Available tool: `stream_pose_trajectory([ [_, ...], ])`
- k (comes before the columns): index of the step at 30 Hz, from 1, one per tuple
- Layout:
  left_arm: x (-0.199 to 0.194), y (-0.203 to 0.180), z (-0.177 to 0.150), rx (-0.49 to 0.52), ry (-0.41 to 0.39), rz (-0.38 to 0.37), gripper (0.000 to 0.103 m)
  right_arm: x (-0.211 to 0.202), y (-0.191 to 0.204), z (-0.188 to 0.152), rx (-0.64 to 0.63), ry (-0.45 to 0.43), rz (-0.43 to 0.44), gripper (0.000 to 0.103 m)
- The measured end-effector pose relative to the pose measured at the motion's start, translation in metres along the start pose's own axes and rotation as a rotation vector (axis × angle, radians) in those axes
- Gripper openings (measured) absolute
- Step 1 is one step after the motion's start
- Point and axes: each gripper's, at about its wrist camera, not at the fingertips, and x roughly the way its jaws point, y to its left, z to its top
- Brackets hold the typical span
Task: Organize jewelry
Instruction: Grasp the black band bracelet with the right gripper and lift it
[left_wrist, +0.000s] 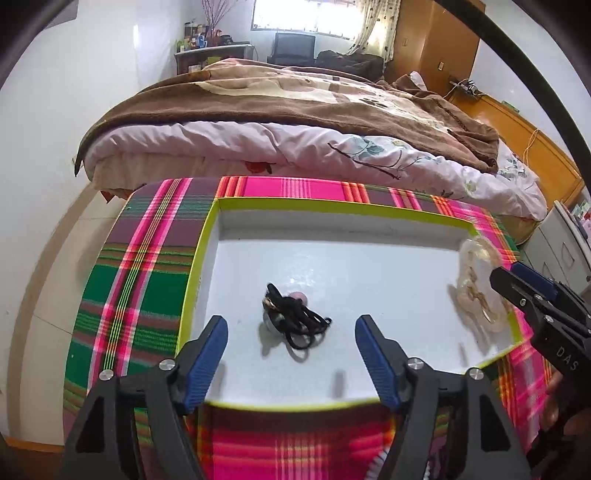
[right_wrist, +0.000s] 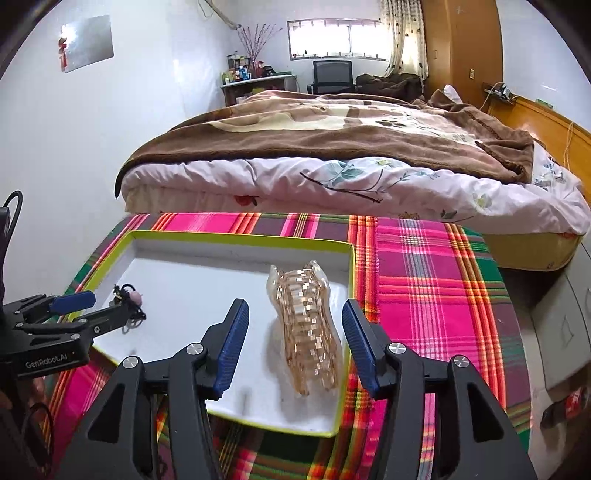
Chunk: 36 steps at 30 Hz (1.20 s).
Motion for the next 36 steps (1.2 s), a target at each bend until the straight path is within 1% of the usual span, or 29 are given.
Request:
stream_pose_trajectory([
  [8,-0.035,-0.004,-0.015,-0.004,-0.035,0.011,0.072,-0.029,0.002,-0.007,0.024,-0.032,0.016,0.054],
  [10,-0.045,-0.005,-0.021,-0.004,-0.047,0.015,0.076,-0.038,0.001,-0.011,0.035,-0.038,0.026,0.054],
  [17,-0.079,-0.001,-0.052,0.005,-0.081,0.011,0.079,-0.074,0.000,-0.040,0.038,-0.059,0.058,0.054],
  [20,-0.089,0.004,-0.069,-0.009,-0.083,-0.006,0.083,-0.086,-0.005,-0.061,0.052,-0.043,0.062,0.054],
  [26,-0.099,0.019,-0.101,-0.058,-0.071,-0.027,0.083,-0.093,-0.011,-0.099,0.075,0.017,0.048,0.054],
  [30,-0.102,0.027,-0.115,-0.067,-0.064,-0.037,0.083,-0.092,-0.012,-0.113,0.072,0.050,0.039,0.054],
  [36,-0.102,0.035,-0.133,-0.075,-0.044,-0.038,0.083,-0.087,-0.006,-0.127,0.025,0.091,0.014,0.054],
])
